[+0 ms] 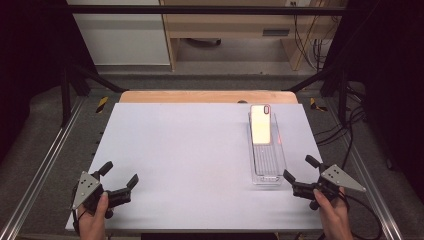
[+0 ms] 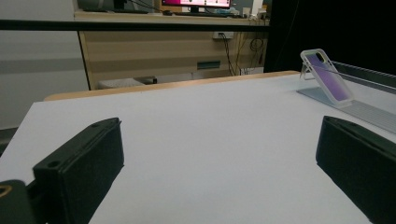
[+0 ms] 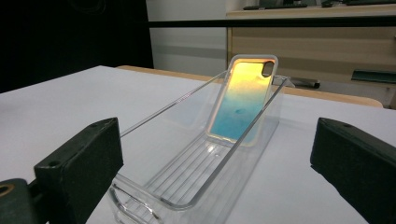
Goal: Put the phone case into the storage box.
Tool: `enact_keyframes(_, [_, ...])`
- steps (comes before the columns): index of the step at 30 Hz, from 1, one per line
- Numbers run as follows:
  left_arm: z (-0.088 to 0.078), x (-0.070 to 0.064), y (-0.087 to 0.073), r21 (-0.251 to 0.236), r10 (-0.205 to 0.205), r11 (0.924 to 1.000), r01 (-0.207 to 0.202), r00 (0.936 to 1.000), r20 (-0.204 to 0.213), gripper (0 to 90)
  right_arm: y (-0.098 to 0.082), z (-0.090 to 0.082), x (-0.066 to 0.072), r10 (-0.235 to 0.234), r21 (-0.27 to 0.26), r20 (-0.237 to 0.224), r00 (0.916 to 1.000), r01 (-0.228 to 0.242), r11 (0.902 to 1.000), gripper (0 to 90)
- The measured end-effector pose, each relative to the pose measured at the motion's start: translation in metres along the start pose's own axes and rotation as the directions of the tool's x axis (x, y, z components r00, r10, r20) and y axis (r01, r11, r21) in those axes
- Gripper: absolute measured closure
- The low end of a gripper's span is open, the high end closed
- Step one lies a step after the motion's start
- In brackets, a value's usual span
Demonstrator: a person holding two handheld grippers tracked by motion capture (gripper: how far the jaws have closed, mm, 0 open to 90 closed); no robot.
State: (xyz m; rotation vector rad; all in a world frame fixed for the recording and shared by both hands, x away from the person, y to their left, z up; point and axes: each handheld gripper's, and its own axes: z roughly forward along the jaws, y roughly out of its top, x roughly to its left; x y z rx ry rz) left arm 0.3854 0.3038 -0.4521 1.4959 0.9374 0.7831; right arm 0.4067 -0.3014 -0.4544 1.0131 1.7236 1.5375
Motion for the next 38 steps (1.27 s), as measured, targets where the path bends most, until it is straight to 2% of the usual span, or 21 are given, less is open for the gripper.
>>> enact_keyframes(15, [0.001, -0.001, -0.001, 0.005, 0.008, 1.0, -0.009, 0.9999, 0.013, 0.6, -0.006, 0.002, 0.007, -0.009, 0.006, -0.034, 0.9994, 0.01, 0.9999, 2.8])
enact_keyframes(27, [0.003, -0.004, 0.0, 0.001, 0.021, 0.9998, -0.021, 0.9987, 0.046, 0.6, -0.011, 0.013, 0.013, -0.026, 0.021, -0.059, 0.9979, 0.027, 0.9994, 3.5])
enact_keyframes(38, [0.005, -0.01, 0.001, -0.02, 0.037, 0.9992, -0.035, 0.9964, 0.077, 0.6, -0.012, 0.025, 0.015, -0.05, 0.038, -0.044, 0.9978, 0.052, 0.9979, 5.0])
